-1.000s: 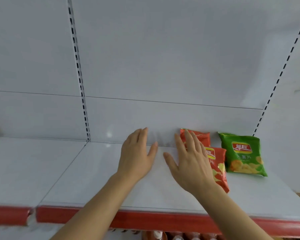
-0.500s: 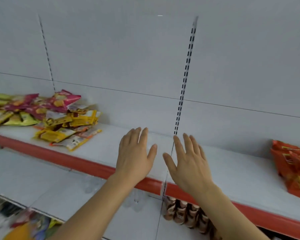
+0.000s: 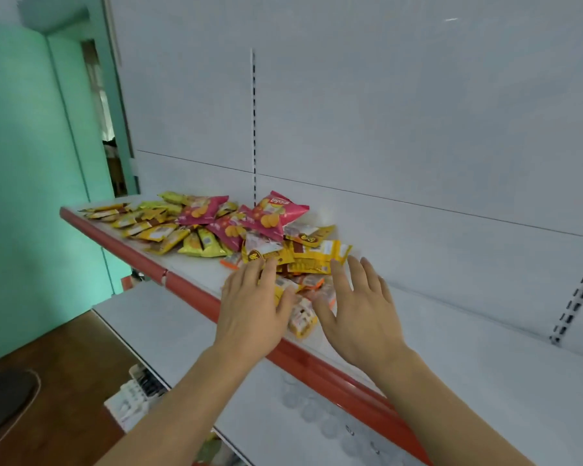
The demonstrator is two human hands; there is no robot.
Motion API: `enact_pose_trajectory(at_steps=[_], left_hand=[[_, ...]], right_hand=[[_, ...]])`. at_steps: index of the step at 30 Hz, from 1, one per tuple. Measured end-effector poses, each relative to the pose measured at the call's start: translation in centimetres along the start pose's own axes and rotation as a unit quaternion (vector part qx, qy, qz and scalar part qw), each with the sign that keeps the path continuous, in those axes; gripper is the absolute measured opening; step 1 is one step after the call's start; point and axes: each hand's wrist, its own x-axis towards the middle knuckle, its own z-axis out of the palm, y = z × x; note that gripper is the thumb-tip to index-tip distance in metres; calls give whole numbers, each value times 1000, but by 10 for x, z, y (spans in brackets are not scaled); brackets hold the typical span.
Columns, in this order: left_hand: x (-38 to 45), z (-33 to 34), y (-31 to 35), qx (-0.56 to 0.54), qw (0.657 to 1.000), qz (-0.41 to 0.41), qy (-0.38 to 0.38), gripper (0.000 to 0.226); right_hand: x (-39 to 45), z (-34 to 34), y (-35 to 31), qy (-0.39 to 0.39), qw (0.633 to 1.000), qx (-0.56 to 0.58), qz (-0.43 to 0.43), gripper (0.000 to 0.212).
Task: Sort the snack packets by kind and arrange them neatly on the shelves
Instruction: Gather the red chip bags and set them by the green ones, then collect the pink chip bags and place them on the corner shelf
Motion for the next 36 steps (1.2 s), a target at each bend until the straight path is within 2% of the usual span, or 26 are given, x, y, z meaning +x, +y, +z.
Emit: enact_pose_trajectory(at_steps=[4,9,13,20,22,25,27,29,30,33,34,36], left_hand=[[48,-2,-39,14,1000,-11,3,62],[87,6,-83,4,1000,-24,-12,62],[118,15,-118,3,1000,-7,-27,62],[175,15,-170,-15,995,86,-49,62],[191,14,-185,-40,991,113,-63,61],[209,11,-198,-130,980,127,-85,61],[220,4,-201,-241,960,98,-100,65],[233,1,-203,-359,926,45,-111,68],[240,-2,-204,-419,899,10,-126,66],[259,-10,-217,-593,778,-104,-179,53],[264,-14,-223,-611,760,-125,-185,49],[275,-16,-243,-601,765,-147,-180,50]], right_hand=[[61,22,-20,-4,1000,-7,-15,86],[115,49,-41,-22,999,-36,-7,69],[150,70,-61,-17,998,-65,5,74],[196,96,-96,-18,989,-84,117,65],[202,96,-103,10,989,-77,128,59],[203,92,-114,93,985,-93,115,56],[204,91,-122,167,976,-109,90,56],[210,92,-132,215,970,-103,35,56],[213,94,-138,224,970,-93,-2,56],[227,108,-154,222,968,-61,-97,54],[234,112,-157,220,968,-47,-113,52],[247,119,-160,217,966,-23,-137,52]])
